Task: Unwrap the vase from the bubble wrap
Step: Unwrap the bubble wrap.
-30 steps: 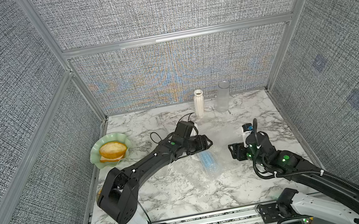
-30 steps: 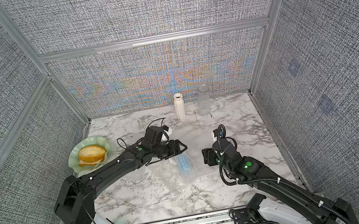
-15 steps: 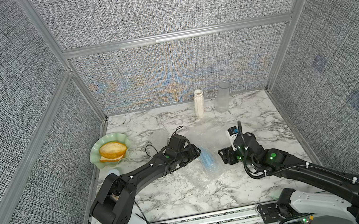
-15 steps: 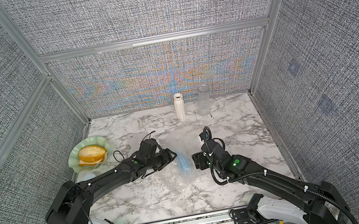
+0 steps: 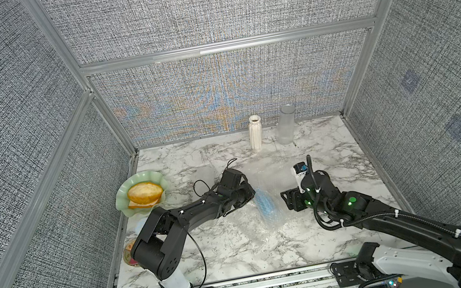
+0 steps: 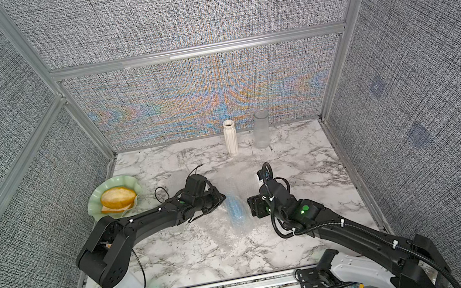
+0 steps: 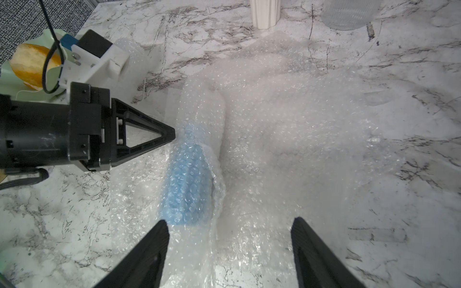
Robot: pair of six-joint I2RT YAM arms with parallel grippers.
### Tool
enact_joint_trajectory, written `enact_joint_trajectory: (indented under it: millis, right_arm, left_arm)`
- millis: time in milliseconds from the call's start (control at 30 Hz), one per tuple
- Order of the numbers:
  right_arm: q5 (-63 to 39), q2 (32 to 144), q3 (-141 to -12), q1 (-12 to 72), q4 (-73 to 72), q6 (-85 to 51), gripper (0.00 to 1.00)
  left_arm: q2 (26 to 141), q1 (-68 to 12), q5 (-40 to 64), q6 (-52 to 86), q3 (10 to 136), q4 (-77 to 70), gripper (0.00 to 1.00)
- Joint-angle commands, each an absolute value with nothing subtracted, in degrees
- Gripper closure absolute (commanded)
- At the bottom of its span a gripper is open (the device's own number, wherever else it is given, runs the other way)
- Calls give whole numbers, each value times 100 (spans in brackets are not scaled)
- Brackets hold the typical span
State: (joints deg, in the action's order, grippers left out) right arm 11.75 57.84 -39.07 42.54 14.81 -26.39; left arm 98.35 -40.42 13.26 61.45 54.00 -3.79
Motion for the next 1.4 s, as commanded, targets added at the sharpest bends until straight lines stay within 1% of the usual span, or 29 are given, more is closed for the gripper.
enact_joint_trajectory:
  millis: [0, 200, 333, 800, 833, 867, 967, 1000, 1067, 1133, 1233, 1300, 1367]
  right_arm:
    - [1290, 5775, -3894, 4263, 1524, -2601, 27]
    - [1499, 5738, -3853, 4254, 1521, -2610, 27]
    - [1583, 5672, -3778, 4254, 1438, -2632, 27]
    - [1859, 5459, -3691, 4228, 1557, -2624, 27]
    - [1863, 5457, -3703, 4219, 1572, -2619, 27]
    - [1872, 5444, -3710, 4220, 1594, -2615, 27]
    - [1881, 5407, -3784, 4208, 1650, -2571, 27]
    - [1890, 5394, -3839, 4202, 1676, -2552, 27]
    - [1881, 5365, -3958, 4201, 1735, -2502, 27]
    - [1873, 5373, -4097, 4201, 1796, -2447, 25]
    - [1728, 5429, -4299, 4203, 1835, -2364, 24]
    - [1487, 5550, -4465, 4201, 1840, -2304, 23]
    - [1227, 5782, -4649, 4210, 1900, -2285, 23]
  left_arm:
    - [9800, -4034, 1367, 6117, 5461, -465, 100]
    - [9696, -4047, 1426, 5955, 5754, -240, 100]
    - [9842, -4067, 1568, 5812, 6105, -163, 100]
    - [11603, -4324, 2056, 5592, 7964, 120, 100]
    - [11678, -4324, 2069, 5554, 8056, 199, 97]
    - [11731, -4322, 2076, 5526, 8129, 254, 92]
    - [11823, -4324, 2125, 5249, 8506, 574, 67]
    - [11853, -4316, 2096, 5111, 8744, 877, 59]
    - [11821, -4300, 1950, 4807, 9165, 1381, 50]
    - [11692, -4244, 1767, 4501, 9483, 1814, 44]
    - [11433, -4078, 1702, 4252, 9615, 2231, 41]
    - [11063, -3928, 1699, 4127, 9416, 2324, 40]
    - [10673, -3790, 1635, 4029, 9049, 2322, 36]
